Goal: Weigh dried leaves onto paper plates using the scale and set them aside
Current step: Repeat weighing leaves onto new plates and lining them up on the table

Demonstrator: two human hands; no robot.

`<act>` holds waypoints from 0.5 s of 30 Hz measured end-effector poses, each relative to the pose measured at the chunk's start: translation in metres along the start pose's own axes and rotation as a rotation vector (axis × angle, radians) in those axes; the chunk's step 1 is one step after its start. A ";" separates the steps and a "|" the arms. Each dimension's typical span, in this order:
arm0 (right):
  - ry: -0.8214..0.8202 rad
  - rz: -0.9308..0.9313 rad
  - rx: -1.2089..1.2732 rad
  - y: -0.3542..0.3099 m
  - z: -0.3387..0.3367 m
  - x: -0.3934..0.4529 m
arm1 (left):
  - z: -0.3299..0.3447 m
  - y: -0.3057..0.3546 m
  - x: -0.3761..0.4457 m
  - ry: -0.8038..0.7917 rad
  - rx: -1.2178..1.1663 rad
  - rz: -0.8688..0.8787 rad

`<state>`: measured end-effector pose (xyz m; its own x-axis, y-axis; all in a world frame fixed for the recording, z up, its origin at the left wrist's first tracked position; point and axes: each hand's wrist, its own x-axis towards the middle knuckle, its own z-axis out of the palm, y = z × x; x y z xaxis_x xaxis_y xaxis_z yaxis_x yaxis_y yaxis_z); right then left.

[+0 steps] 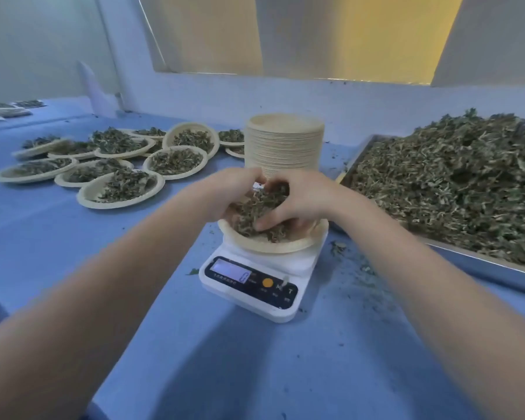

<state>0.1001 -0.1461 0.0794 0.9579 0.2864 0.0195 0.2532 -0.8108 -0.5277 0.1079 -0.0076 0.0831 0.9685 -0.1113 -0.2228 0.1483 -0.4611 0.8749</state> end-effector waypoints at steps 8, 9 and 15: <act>0.010 0.084 0.037 0.010 -0.031 -0.008 | -0.038 0.009 -0.003 0.114 -0.003 0.165; 0.055 0.070 0.048 0.011 -0.031 -0.008 | -0.038 0.010 -0.001 0.131 -0.011 0.172; 0.336 -0.014 0.142 0.016 -0.013 0.005 | -0.023 -0.008 0.008 0.239 -0.092 0.372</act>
<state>0.1112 -0.1644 0.0815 0.9514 0.0944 0.2932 0.2682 -0.7222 -0.6376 0.1191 0.0158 0.0840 0.9767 -0.0434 0.2100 -0.2119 -0.3468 0.9137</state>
